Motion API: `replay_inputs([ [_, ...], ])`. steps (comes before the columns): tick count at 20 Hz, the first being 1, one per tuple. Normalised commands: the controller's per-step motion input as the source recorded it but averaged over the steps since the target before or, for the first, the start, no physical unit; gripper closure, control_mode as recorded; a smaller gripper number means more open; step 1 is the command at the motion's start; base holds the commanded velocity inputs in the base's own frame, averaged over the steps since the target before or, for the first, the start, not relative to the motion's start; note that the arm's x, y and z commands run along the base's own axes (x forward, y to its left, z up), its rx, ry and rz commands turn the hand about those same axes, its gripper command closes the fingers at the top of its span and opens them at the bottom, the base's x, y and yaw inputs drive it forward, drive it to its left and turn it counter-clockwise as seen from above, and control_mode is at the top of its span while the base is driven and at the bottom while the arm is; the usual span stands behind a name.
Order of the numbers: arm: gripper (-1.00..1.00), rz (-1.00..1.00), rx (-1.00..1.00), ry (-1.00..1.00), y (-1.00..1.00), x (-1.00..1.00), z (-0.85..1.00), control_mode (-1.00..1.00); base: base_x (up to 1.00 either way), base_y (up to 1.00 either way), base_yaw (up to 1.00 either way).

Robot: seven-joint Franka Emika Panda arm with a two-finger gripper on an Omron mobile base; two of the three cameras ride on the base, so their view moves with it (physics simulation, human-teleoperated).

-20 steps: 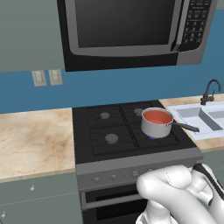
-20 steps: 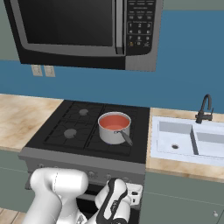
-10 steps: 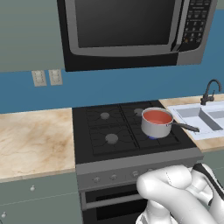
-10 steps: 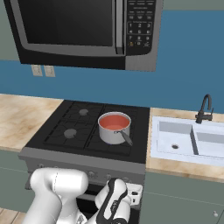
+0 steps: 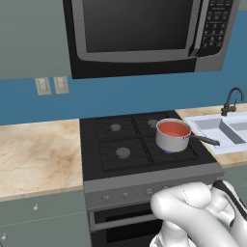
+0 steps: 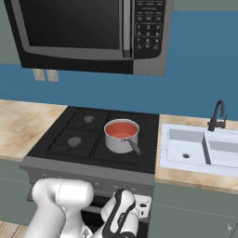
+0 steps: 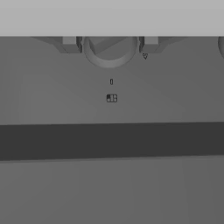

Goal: Wait until the marinara sauce is simmered to a deep red color and then turn off the stove.

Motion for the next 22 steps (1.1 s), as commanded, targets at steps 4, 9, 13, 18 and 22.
replay_inputs([
  [4,1.00,0.00,0.00,0.00,0.00,0.00,0.00,-1.00,0.00,0.00,0.00],
  [9,1.00,0.00,0.00,0.00,0.00,0.00,0.00,-1.00,0.00,0.00,0.00],
  [13,1.00,0.00,0.00,0.00,0.00,0.00,0.00,-1.00,0.00,0.00,0.00],
  [18,1.00,0.00,0.00,0.00,0.00,0.00,0.00,-1.00,0.00,0.00,0.00],
  [22,1.00,0.00,0.00,0.00,0.00,0.00,0.00,-1.00,0.00,0.00,0.00],
])
